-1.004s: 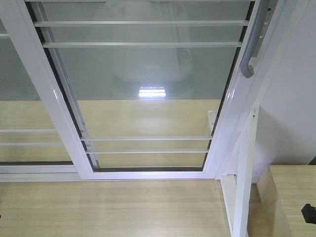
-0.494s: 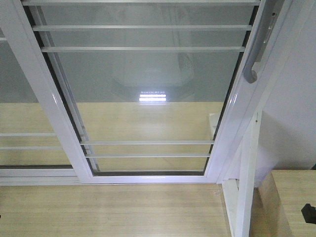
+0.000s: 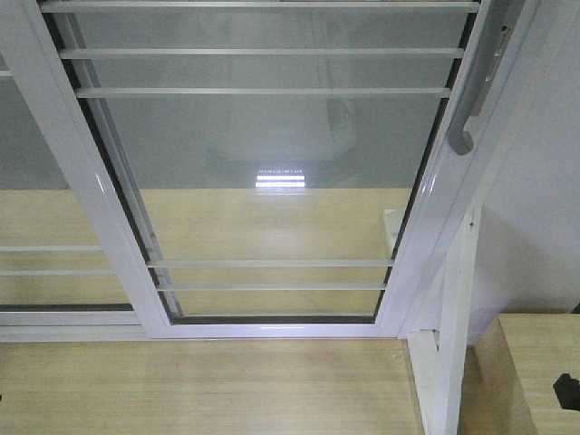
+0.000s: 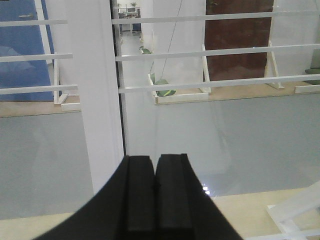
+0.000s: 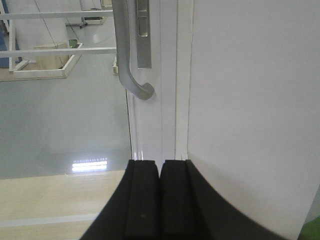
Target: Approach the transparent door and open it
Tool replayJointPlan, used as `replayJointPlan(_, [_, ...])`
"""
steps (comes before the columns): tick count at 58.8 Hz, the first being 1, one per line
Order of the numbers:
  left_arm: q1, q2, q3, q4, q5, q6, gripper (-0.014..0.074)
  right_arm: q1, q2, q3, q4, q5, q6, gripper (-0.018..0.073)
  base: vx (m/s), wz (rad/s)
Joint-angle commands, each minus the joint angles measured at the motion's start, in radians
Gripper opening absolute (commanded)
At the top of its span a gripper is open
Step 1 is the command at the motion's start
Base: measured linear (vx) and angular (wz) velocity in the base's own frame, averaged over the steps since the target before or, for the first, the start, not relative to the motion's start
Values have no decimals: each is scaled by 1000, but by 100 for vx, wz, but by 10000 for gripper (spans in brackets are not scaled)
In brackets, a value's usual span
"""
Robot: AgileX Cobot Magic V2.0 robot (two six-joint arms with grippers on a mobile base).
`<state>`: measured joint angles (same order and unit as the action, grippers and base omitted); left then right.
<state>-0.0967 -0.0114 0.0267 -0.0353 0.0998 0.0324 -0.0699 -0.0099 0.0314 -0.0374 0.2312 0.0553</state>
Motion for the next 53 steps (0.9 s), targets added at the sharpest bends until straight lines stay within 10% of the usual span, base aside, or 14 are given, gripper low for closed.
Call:
replayJointPlan(1, [-3,-2,31,-2,-84,-9,-6,2,-11,12,-7,-83,-6,-8,0,0])
replayJointPlan(41, [-3,-2,30,-12,-128,-13,-6,2,-11,11,-29,-275,-36,-8,0,0])
replayJointPlan(53, [-3,-2,18,-142,-295,-161,-6,2,-11,-32,-18,-430,-25,-8,0,0])
